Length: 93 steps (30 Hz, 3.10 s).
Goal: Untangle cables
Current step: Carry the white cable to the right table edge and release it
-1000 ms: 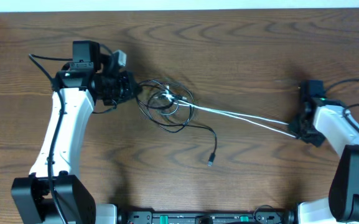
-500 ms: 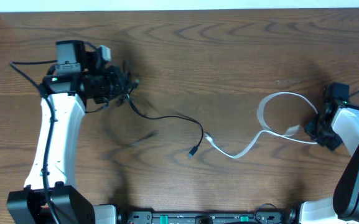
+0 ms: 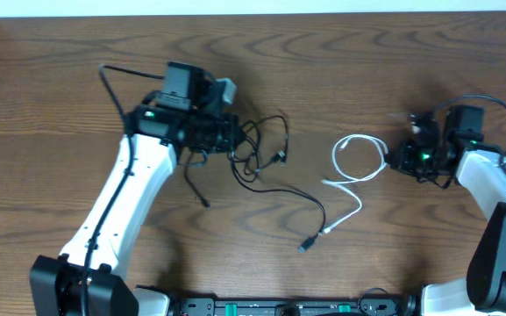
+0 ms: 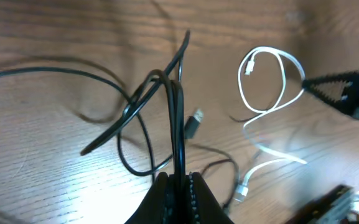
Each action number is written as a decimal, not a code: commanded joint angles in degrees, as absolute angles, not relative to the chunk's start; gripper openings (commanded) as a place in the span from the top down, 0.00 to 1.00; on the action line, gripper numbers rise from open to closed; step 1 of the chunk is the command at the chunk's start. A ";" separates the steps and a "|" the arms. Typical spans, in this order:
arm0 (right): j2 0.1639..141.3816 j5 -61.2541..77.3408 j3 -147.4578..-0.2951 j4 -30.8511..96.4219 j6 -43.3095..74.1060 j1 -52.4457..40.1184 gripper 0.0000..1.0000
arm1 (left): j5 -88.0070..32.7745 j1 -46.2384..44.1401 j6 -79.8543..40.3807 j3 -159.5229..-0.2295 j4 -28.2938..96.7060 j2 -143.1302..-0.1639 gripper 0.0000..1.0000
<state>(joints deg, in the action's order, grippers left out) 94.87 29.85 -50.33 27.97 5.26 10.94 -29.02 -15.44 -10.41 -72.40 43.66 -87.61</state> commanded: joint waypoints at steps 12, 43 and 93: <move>85.67 -4.32 -72.27 42.41 6.24 13.39 0.99 | -20.86 -21.78 -9.04 -71.46 46.00 -91.00 0.93; 91.57 17.12 -54.92 34.41 5.50 9.63 0.28 | -20.25 -21.78 -9.04 -71.46 46.06 -91.00 0.93; 72.90 -17.39 -72.27 25.21 6.59 20.51 0.99 | -20.25 -21.78 -9.08 -71.46 46.46 -91.00 0.93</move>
<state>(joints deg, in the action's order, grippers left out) 71.24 -7.64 -72.47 24.36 6.94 18.28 -20.80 -21.65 -10.04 -71.79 46.11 -90.61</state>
